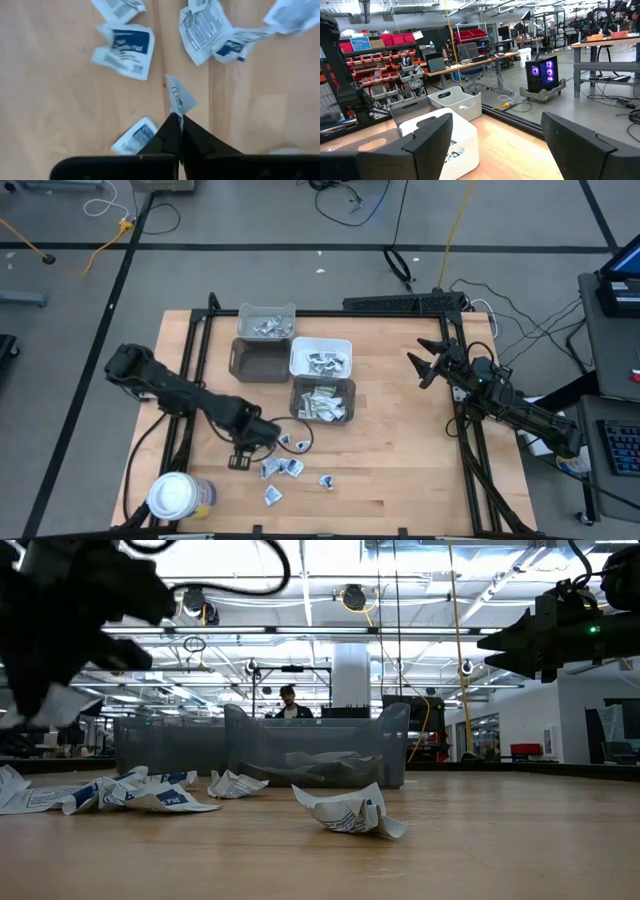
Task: Pick & Place First Aid Supplies
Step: Put the blue alcohol pad into the left black bin
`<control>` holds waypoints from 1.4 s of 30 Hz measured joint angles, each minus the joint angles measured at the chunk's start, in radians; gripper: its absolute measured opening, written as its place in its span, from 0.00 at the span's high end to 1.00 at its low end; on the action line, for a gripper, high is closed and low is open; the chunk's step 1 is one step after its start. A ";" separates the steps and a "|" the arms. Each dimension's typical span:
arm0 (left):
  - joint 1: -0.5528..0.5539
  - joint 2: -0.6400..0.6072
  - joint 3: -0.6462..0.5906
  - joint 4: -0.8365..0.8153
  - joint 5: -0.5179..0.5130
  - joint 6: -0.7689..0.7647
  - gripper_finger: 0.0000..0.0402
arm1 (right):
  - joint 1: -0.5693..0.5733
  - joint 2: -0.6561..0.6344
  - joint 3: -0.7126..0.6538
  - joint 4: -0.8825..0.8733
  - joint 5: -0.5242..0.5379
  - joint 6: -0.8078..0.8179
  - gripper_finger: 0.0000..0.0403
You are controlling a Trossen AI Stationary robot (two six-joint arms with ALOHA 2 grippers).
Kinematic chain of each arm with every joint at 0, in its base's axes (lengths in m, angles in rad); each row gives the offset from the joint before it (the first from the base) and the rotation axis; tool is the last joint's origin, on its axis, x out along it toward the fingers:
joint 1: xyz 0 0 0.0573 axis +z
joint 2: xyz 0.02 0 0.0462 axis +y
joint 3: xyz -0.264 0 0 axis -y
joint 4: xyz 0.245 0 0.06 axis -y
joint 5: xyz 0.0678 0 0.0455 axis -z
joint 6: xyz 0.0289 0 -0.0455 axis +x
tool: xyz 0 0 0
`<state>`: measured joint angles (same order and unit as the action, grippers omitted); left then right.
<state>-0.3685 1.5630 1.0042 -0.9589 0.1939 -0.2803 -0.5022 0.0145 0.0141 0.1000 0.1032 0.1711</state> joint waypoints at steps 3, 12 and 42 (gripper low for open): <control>0.014 -0.070 0.013 -0.050 0.013 0.038 1.00 | 0.000 0.000 0.000 0.000 0.000 0.000 0.26; 0.035 -0.197 0.016 -0.159 0.016 0.208 1.00 | 0.000 0.000 0.000 0.000 0.000 0.000 0.26; 0.870 0.154 0.446 -0.290 -0.122 0.807 1.00 | 0.000 0.000 0.000 0.000 0.000 0.000 0.26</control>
<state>0.5015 1.7169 1.4506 -1.2490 0.0723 0.5271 -0.5023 0.0144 0.0142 0.1000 0.1033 0.1711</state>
